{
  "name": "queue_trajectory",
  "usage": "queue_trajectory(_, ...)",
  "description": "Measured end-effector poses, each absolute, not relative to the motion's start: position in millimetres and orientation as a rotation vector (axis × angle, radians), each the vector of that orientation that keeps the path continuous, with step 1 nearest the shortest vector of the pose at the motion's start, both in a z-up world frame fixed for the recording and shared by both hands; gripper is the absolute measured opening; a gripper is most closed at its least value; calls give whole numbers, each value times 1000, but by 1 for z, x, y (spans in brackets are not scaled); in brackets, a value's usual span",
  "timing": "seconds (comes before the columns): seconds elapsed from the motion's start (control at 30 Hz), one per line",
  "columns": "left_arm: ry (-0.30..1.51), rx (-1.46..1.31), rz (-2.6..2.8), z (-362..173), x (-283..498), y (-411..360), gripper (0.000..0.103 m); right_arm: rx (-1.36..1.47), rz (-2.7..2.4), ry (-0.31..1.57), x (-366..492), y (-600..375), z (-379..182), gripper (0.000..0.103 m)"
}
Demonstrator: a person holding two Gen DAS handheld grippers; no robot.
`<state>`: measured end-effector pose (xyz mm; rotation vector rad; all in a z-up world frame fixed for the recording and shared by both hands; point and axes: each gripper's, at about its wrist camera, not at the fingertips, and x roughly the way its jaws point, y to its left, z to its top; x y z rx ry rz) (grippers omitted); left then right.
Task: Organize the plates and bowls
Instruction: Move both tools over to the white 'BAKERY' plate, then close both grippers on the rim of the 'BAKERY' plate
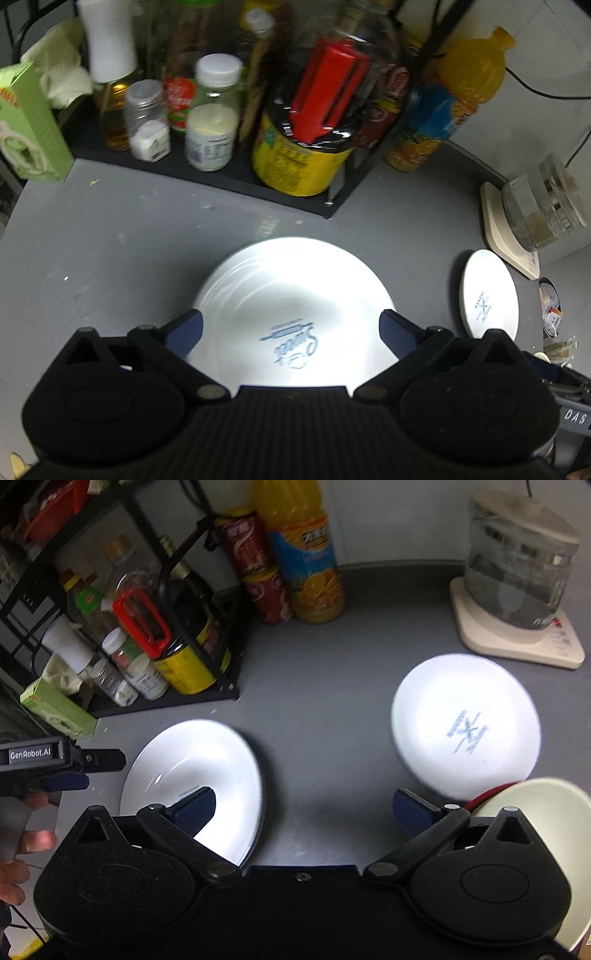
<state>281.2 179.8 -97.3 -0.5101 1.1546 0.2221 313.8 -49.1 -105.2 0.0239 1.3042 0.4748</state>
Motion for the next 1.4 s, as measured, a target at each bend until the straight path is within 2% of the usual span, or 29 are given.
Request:
queue_trajectory(0.5,1170,-489,115,-87,330,123,101,60,436,1265,356,-107,-94,103)
queue_trajectory(0.87,1193,-491,76,-103,360,75,101,77,406,1263,378,-154,-102,103)
queue_trajectory(1.23,1212,-572,75,-136,386,39,98,63,348,1344,408,-194,-137,103)
queue_trajectory(1.3,1212,-598,81,-144,390,34,94,73,346,1358,413,-200,-145,102)
queue_trajectory(1.37,1218,-628,86,-153,394,29,89,82,343,1363,418,-207,-152,98)
queue_trajectory(1.4,1222,-641,84,-157,397,26,85,85,341,1374,421,-210,-157,92)
